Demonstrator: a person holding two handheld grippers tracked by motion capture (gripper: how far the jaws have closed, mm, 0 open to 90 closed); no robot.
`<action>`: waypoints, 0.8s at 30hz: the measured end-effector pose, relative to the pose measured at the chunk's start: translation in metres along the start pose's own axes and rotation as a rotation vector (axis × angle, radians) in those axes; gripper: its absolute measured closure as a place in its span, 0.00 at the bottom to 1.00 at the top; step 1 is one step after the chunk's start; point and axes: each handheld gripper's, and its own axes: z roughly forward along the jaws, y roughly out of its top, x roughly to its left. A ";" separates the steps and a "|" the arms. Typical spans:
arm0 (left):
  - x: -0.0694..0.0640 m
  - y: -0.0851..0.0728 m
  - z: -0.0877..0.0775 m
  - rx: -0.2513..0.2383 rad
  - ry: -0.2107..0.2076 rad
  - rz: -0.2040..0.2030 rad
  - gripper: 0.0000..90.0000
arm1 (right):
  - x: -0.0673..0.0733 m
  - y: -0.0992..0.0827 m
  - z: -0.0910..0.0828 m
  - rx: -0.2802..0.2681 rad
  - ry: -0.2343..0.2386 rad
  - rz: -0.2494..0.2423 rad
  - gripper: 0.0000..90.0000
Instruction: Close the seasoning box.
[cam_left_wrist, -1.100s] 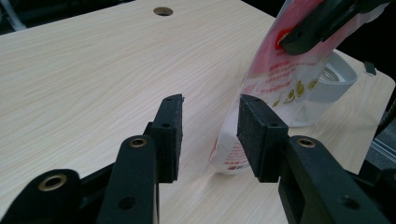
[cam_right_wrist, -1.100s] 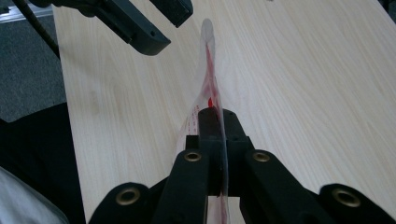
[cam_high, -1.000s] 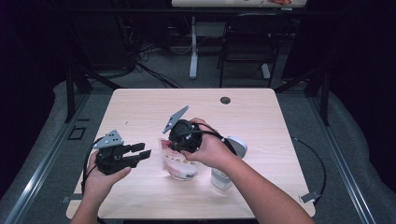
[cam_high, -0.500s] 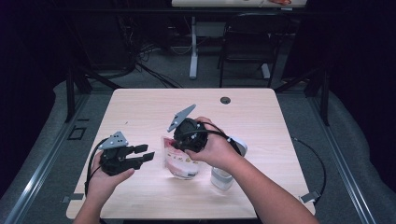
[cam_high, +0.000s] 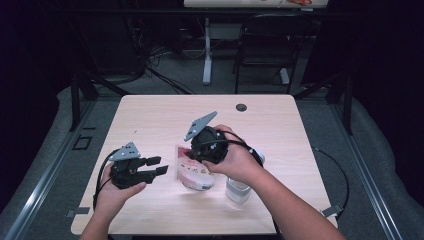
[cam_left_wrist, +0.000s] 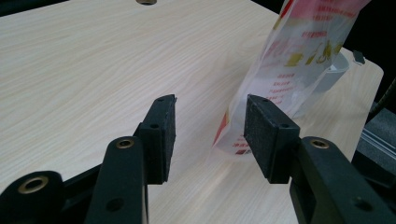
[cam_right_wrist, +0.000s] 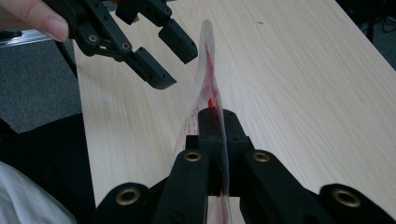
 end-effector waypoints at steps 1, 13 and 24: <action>0.000 0.000 0.000 0.001 -0.001 0.005 0.59 | 0.000 0.000 -0.001 -0.001 0.000 0.000 1.00; -0.007 -0.003 0.015 0.019 -0.046 0.034 0.56 | 0.000 -0.003 -0.010 -0.011 -0.005 -0.005 1.00; -0.014 -0.006 0.032 0.016 -0.107 0.054 0.53 | 0.001 -0.002 -0.020 -0.032 -0.007 -0.020 1.00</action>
